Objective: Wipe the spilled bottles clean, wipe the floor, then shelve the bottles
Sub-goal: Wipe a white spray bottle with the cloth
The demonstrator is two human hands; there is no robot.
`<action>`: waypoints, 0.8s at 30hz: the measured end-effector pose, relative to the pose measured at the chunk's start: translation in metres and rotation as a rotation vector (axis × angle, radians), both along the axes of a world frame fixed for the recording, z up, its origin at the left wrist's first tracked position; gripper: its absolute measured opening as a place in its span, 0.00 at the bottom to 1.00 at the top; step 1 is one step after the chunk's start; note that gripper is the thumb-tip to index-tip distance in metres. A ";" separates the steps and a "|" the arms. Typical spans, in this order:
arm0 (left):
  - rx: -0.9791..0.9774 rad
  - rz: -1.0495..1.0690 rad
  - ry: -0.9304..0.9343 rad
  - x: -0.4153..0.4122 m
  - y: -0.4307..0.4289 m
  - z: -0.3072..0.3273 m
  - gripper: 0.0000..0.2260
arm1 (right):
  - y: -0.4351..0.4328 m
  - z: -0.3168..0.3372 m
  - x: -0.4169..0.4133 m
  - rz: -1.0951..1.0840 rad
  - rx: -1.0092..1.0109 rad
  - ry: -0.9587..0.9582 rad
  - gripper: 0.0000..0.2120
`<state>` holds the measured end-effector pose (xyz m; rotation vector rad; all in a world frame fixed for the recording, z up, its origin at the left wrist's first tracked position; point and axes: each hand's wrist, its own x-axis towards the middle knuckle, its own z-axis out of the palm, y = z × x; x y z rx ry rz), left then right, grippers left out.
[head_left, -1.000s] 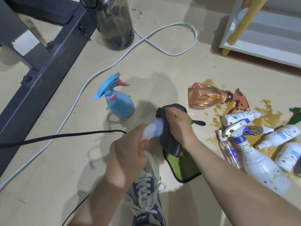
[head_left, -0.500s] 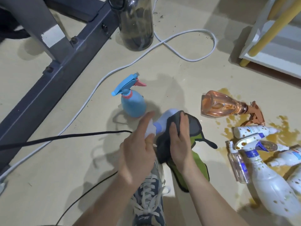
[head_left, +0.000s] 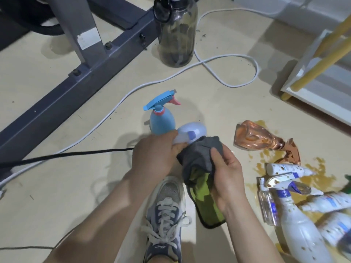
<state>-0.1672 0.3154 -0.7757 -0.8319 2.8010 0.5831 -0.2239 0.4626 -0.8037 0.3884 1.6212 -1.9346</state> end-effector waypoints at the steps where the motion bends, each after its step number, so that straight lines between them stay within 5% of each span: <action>1: -0.085 -0.021 0.011 -0.003 0.001 0.002 0.16 | -0.003 0.008 -0.004 0.016 0.044 0.093 0.12; 6: 0.047 -0.067 0.087 0.005 0.009 0.006 0.12 | -0.019 0.028 -0.010 0.269 0.153 0.343 0.13; 11: -0.144 -0.050 -0.015 0.026 0.007 0.002 0.12 | -0.032 0.013 -0.010 0.483 0.330 0.383 0.10; 14: 0.001 0.009 0.117 0.036 0.011 -0.006 0.13 | -0.040 0.016 -0.003 0.502 0.348 0.347 0.10; 16: 0.092 0.033 0.167 0.038 0.016 -0.006 0.14 | -0.038 0.021 0.008 0.489 0.338 0.321 0.13; 19: 0.120 0.001 -0.019 0.034 0.013 0.009 0.13 | -0.019 0.035 0.023 0.367 0.289 0.292 0.15; 24: 0.305 -0.058 0.127 0.030 0.016 0.079 0.11 | 0.022 0.086 0.029 0.058 0.379 0.422 0.09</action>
